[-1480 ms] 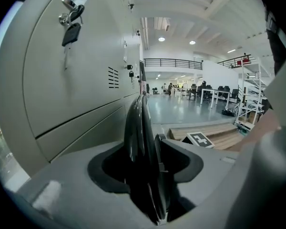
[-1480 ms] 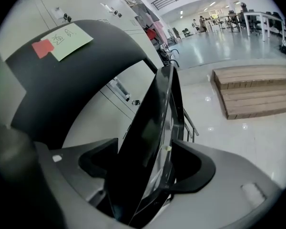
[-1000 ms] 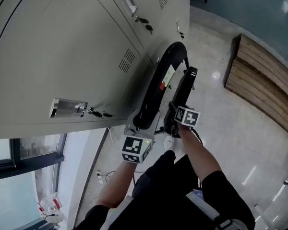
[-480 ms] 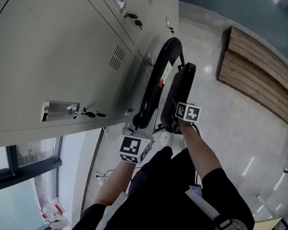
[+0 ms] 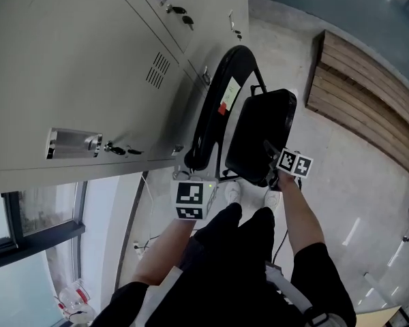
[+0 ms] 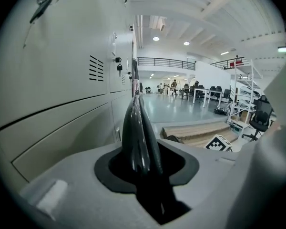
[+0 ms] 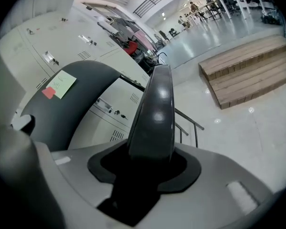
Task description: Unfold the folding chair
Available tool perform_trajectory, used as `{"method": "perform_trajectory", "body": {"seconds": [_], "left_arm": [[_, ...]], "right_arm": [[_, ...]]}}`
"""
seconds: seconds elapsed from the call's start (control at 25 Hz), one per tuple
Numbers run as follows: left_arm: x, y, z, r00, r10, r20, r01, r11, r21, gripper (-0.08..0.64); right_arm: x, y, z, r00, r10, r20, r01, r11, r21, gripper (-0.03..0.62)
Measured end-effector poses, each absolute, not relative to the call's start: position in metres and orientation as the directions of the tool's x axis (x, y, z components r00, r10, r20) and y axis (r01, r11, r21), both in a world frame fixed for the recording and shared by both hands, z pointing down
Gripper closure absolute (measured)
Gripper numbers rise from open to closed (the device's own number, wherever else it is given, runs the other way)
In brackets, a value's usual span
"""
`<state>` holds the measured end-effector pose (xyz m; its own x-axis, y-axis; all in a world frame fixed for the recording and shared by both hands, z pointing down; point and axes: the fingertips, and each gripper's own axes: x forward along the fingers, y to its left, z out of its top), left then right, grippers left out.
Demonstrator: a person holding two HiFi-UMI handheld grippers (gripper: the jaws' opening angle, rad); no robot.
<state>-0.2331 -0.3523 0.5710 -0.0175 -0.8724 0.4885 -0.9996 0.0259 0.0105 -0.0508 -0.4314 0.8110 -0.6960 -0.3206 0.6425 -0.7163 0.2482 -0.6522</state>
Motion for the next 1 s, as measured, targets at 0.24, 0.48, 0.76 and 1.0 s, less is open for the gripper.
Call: {"method": "perform_trajectory", "body": {"seconds": [0.24, 0.48, 0.76, 1.0], "left_arm": [[-0.237, -0.354, 0.587, -0.091, -0.848, 0.522, -0.995, 0.096, -0.018, 0.410], [-0.216, -0.357, 0.597, -0.076, -0.853, 0.516, -0.996, 0.085, -0.007, 0.410], [-0.203, -0.357, 0.610, -0.067, -0.861, 0.505, -0.994, 0.099, 0.037, 0.419], [-0.195, -0.357, 0.621, -0.079, -0.854, 0.514, -0.994, 0.107, 0.025, 0.411]], "right_arm": [[-0.007, -0.438, 0.832, -0.675, -0.359, 0.644, -0.732, 0.220, -0.644, 0.377], [0.047, -0.441, 0.859, -0.642, -0.372, 0.671, -0.760, 0.188, -0.623, 0.350], [0.089, -0.444, 0.889, -0.628, -0.355, 0.693, -0.766, 0.126, -0.630, 0.331], [0.115, -0.442, 0.914, -0.612, -0.353, 0.708, -0.773, 0.078, -0.629, 0.313]]}}
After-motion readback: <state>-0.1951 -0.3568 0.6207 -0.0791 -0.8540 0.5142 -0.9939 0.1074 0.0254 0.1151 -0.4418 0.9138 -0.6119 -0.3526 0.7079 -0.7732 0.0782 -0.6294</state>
